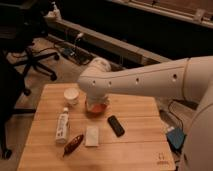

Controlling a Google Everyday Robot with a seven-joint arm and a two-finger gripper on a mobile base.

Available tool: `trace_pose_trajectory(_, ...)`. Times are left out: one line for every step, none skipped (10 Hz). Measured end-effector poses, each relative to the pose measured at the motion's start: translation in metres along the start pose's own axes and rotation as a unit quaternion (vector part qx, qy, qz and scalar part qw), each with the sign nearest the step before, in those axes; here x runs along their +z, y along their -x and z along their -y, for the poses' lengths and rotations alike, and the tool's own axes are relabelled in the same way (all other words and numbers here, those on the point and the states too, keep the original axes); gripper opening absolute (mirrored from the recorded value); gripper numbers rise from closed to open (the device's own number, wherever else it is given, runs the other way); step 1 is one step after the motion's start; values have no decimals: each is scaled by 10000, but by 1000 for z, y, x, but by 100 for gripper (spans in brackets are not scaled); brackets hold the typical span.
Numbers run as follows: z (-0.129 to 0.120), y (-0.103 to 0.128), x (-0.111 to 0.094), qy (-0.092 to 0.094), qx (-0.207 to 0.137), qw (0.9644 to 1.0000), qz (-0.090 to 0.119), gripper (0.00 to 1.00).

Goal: Move the arm in a circular motion

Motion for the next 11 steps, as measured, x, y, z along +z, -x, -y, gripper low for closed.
trace_pose_trajectory(-30,11,-11,87,-427,9990,101,65)
trace_pose_trajectory(-47,21,-16,115,-709,9973,166,65)
trace_pose_trajectory(-62,44,-20,117,-991,9946,278,65)
trace_pose_trajectory(-60,65,-20,78,-1045,9938,365,65)
trace_pose_trajectory(-45,98,-18,-18,-973,9940,497,65)
trace_pose_trajectory(-21,129,-16,-154,-829,9945,616,65)
trace_pose_trajectory(16,165,-17,-325,-573,9951,742,65)
trace_pose_trajectory(48,186,-19,-460,-338,9951,808,65)
trace_pose_trajectory(83,202,-20,-557,-31,9951,821,65)
trace_pose_trajectory(129,207,-15,-655,440,9943,722,65)
trace_pose_trajectory(166,201,-10,-717,842,9920,611,65)
